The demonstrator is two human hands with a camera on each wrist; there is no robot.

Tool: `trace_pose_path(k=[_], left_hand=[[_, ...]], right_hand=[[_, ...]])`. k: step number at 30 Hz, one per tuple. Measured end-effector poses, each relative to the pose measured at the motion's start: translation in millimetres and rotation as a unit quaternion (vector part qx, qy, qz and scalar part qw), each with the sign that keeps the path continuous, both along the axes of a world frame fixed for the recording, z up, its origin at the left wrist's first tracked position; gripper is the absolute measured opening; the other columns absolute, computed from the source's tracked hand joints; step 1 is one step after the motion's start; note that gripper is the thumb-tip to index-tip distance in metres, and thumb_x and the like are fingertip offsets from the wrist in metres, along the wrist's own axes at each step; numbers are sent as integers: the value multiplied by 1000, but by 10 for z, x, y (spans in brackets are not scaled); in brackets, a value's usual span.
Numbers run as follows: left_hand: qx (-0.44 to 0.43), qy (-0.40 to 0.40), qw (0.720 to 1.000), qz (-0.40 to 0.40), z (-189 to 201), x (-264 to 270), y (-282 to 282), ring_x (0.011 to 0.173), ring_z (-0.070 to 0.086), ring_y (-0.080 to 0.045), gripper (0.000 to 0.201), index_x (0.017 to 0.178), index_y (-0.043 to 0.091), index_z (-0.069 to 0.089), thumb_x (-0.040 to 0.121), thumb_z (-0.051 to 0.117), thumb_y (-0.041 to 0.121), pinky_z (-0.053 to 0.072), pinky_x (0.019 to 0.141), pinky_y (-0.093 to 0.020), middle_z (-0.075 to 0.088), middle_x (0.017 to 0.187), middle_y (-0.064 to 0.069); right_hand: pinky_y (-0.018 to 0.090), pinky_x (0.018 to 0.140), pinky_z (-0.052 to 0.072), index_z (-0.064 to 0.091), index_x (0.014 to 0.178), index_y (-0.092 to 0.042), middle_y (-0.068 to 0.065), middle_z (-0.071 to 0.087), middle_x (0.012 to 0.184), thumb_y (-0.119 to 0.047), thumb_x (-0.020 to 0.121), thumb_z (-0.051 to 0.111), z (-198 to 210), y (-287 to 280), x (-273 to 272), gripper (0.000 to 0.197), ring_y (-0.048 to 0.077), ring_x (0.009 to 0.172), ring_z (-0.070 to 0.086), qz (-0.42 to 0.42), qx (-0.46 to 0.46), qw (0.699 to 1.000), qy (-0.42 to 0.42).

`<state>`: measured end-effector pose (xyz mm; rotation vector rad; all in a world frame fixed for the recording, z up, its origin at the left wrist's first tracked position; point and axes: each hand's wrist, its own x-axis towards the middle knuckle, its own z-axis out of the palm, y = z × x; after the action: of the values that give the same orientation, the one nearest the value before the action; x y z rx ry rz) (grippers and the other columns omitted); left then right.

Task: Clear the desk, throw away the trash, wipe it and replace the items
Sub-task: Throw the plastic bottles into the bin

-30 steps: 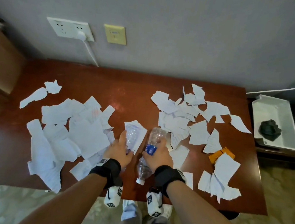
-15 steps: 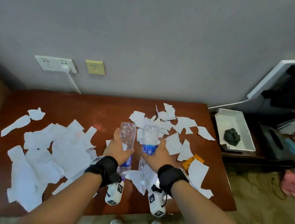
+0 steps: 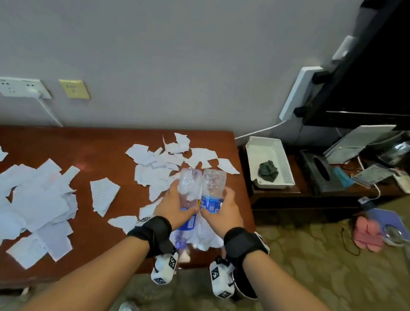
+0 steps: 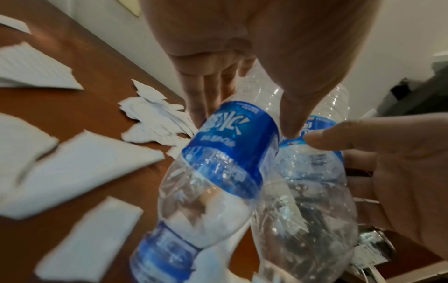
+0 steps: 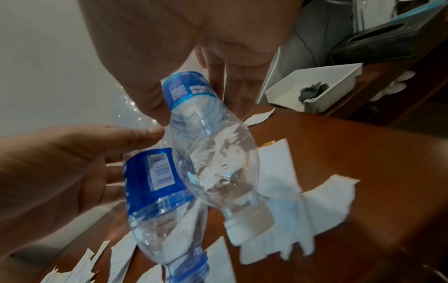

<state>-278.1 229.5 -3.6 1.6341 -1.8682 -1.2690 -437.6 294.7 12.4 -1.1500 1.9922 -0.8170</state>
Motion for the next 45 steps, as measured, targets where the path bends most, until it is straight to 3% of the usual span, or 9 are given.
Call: trace_pose_path(k=[6, 11, 15, 24, 29, 33, 37, 41, 45], left_hand=[[-9, -11, 1000, 24, 70, -1006, 695, 114, 58, -21, 98, 149, 26, 18, 74, 81, 37, 51, 97, -39, 56, 129, -4], [-20, 0, 1000, 11, 116, -1623, 1075, 104, 60, -19, 86, 144, 25, 27, 76, 79, 28, 51, 90, -33, 55, 113, 3], [-31, -27, 999, -18, 26, -2112, 1065, 112, 60, -22, 82, 140, 22, 39, 70, 81, 31, 51, 95, -38, 60, 127, -2], [6, 4, 997, -79, -270, -3343, 958, 91, 59, -20, 61, 114, 19, 40, 71, 83, 24, 47, 77, -29, 60, 103, 1], [42, 2, 997, -66, -566, -3639, 990, 89, 63, -17, 63, 108, 24, 40, 67, 88, 26, 52, 79, -32, 63, 102, 5], [58, -5, 998, -37, -833, -3698, 1050, 93, 62, -14, 69, 121, 19, 47, 67, 88, 22, 49, 82, -28, 63, 109, 5], [71, -32, 997, 11, -1121, -3753, 1231, 91, 59, -9, 64, 121, 19, 50, 69, 87, 23, 43, 80, -21, 61, 104, 9], [79, -52, 993, 65, -1493, -3858, 1541, 94, 64, -10, 57, 112, 25, 51, 68, 87, 24, 54, 88, -32, 66, 105, 7], [85, -68, 986, 125, -1943, -4002, 1870, 98, 62, -12, 59, 110, 27, 52, 63, 88, 30, 55, 90, -38, 62, 108, 6]], right_hand=[[38, 88, 54, 24, 135, -36, -8, 58, 121, -44, 70, 76, 14, 704, -994, 84, 14, 104, 63, 10, 8, 999, 39], [34, 84, 52, 31, 134, -34, -9, 58, 117, -47, 64, 77, 29, 1083, -1656, 85, 12, 98, 61, -2, 12, 999, 50], [31, 86, 50, 34, 134, -31, -6, 54, 124, -37, 65, 80, -35, 1225, -2179, 83, 16, 104, 60, -31, 22, 997, 62], [41, 89, 54, 36, 124, -27, -3, 49, 120, -30, 59, 83, -343, 1339, -3318, 80, 18, 104, 59, -101, 44, 991, 78], [28, 88, 51, 39, 120, -22, -1, 47, 118, -19, 64, 88, -605, 1392, -3831, 75, 16, 103, 56, -132, 66, 988, 34], [23, 91, 44, 42, 127, -15, -1, 42, 119, -16, 66, 87, -913, 1364, -4050, 75, 16, 109, 52, -92, 93, 991, 18], [25, 91, 46, 45, 120, -19, -4, 42, 115, -20, 64, 88, -1285, 1282, -4149, 70, 16, 108, 53, -34, 117, 993, 2], [33, 97, 49, 47, 123, -20, -3, 45, 119, -22, 63, 89, -1688, 1271, -4198, 73, 17, 112, 53, 42, 115, 992, -16], [24, 97, 42, 42, 136, -16, -1, 43, 127, -19, 68, 88, -2082, 1345, -4318, 81, 14, 116, 48, 104, 115, 987, -33]])
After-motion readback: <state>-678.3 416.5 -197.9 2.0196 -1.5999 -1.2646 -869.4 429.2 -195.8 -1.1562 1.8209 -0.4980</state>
